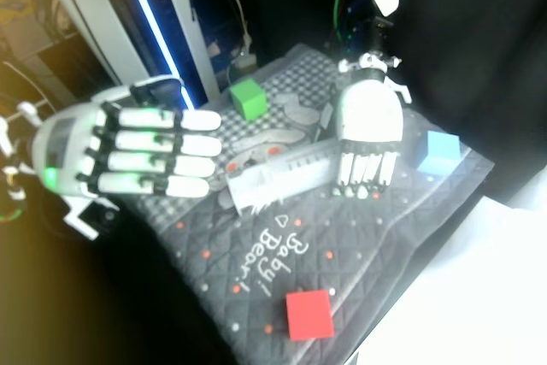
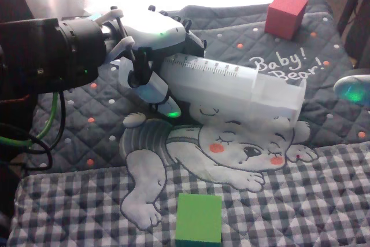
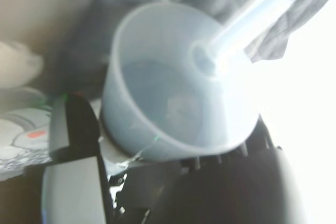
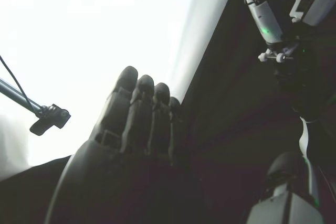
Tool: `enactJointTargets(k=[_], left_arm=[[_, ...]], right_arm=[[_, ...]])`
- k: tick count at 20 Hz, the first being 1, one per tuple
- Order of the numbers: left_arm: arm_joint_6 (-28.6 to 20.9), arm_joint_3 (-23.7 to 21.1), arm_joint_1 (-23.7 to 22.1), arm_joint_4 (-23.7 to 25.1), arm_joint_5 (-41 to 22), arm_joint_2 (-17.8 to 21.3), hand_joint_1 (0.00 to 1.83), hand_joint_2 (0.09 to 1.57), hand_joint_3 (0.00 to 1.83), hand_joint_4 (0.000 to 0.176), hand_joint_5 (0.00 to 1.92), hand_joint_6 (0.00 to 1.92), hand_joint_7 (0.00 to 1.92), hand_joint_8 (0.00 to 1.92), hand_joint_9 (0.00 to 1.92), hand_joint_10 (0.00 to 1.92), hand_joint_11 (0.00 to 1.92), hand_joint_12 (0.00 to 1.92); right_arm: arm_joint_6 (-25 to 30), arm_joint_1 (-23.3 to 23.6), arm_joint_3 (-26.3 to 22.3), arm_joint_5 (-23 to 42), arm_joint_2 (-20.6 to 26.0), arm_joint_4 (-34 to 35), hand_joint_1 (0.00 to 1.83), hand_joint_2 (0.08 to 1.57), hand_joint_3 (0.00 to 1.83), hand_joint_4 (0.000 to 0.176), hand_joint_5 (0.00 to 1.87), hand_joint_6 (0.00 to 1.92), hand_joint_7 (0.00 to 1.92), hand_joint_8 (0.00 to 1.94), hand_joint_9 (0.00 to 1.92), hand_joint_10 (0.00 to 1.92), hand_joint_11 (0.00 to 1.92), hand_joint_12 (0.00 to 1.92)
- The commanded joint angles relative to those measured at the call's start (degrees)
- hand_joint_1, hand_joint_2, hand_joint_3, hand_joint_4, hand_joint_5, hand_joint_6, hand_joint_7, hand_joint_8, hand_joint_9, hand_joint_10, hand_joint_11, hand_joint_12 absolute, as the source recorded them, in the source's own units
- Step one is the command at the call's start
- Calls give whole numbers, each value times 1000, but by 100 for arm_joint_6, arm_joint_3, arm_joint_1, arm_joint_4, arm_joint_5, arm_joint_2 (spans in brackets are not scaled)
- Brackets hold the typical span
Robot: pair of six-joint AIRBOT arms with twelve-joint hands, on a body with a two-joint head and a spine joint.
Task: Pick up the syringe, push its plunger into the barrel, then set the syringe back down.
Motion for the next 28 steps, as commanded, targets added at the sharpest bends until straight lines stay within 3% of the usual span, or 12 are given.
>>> enactJointTargets(k=[1,2,3,4,5,8,12,18,24,26,28], left_arm=[[-17,37,-40,-92,-108,5,1189,1140,17,0,907,1650,970,1538,952,1772,946,1901],[-17,72,-57,-197,-147,13,1298,1176,23,0,919,1867,925,1844,960,1891,1027,1917],[-17,122,-76,-346,-203,23,1335,1188,15,0,892,1910,887,1906,971,1915,1069,1920],[-17,169,-95,-498,-271,43,1432,1173,4,38,845,1919,873,1918,985,1920,1089,1921],[-14,185,-107,-586,-311,64,1493,1149,0,51,841,1921,896,1920,1058,1921,1156,1921],[95,186,-191,-889,-469,178,1568,1110,0,69,918,1921,1093,1921,1315,1921,1415,1921],[118,182,-281,-1025,-608,238,1534,1125,0,95,1056,1921,1301,1921,1474,1921,1518,1921],[141,4,-529,-1189,-840,504,1482,1169,0,97,1124,1921,1386,1921,1445,1921,1428,1921],[149,-107,-658,-1374,-1007,710,1442,1187,0,98,1068,1921,1374,1921,1460,1921,1484,1921],[449,-195,-685,-1738,-1103,826,1424,1192,0,102,1042,1921,1333,1921,1417,1921,1376,1921],[500,-211,-724,-1912,-1183,880,1434,1179,0,94,1035,1921,1333,1921,1448,1921,1450,1921]], right_arm=[[59,72,19,711,24,84,354,812,0,0,176,5,252,5,229,6,125,284],[59,72,20,714,24,87,378,791,0,0,183,7,259,6,235,7,128,287],[59,72,20,718,24,89,386,794,0,0,180,4,255,4,230,4,127,288],[59,72,20,719,24,90,364,808,0,0,173,1,250,1,225,2,123,287],[59,72,20,719,24,90,346,816,1,0,170,0,248,0,227,2,121,287],[59,72,19,719,24,95,322,814,0,6,162,1,221,0,209,0,98,282],[59,72,18,721,24,103,359,813,0,1,173,3,213,0,201,0,84,293],[59,58,19,718,-2,202,310,814,0,0,168,0,201,0,216,7,98,325],[59,-55,54,717,-101,434,261,761,0,0,127,2,203,12,221,6,122,333],[60,-84,83,718,-197,528,314,709,0,3,160,3,241,8,250,8,151,333],[92,-106,100,718,-274,588,304,666,0,0,169,1,239,2,256,4,155,317]])
